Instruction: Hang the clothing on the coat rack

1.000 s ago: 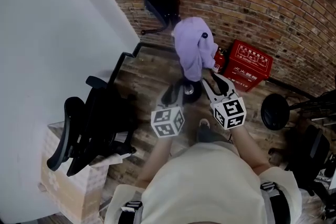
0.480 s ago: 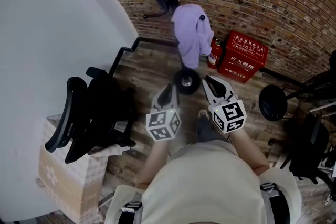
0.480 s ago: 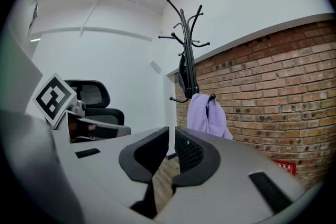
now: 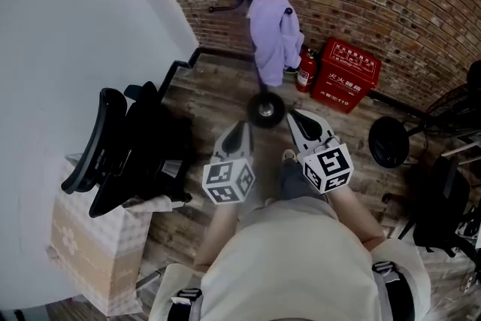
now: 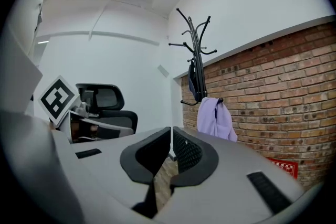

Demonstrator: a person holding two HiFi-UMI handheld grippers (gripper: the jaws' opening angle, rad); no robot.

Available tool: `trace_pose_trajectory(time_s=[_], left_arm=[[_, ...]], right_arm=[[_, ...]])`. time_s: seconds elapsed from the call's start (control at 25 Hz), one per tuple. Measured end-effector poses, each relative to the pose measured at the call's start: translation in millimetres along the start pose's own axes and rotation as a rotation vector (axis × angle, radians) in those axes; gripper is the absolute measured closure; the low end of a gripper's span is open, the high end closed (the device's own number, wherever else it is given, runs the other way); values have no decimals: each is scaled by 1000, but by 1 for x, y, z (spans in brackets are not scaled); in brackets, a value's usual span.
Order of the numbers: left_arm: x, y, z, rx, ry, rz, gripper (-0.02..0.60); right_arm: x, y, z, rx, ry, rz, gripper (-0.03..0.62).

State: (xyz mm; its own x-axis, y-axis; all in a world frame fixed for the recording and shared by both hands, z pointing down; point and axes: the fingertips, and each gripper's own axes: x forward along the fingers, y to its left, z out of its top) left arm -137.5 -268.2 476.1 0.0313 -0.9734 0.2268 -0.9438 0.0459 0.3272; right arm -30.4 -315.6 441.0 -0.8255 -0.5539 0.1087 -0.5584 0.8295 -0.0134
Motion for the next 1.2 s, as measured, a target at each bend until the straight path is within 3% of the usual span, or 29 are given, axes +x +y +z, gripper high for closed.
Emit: trace_pose_trajectory(time_s=[1.2], left_arm=[[-8, -16, 6, 19, -6, -35, 571]], right_arm=[[-13, 9, 9, -2, -27, 30, 594]])
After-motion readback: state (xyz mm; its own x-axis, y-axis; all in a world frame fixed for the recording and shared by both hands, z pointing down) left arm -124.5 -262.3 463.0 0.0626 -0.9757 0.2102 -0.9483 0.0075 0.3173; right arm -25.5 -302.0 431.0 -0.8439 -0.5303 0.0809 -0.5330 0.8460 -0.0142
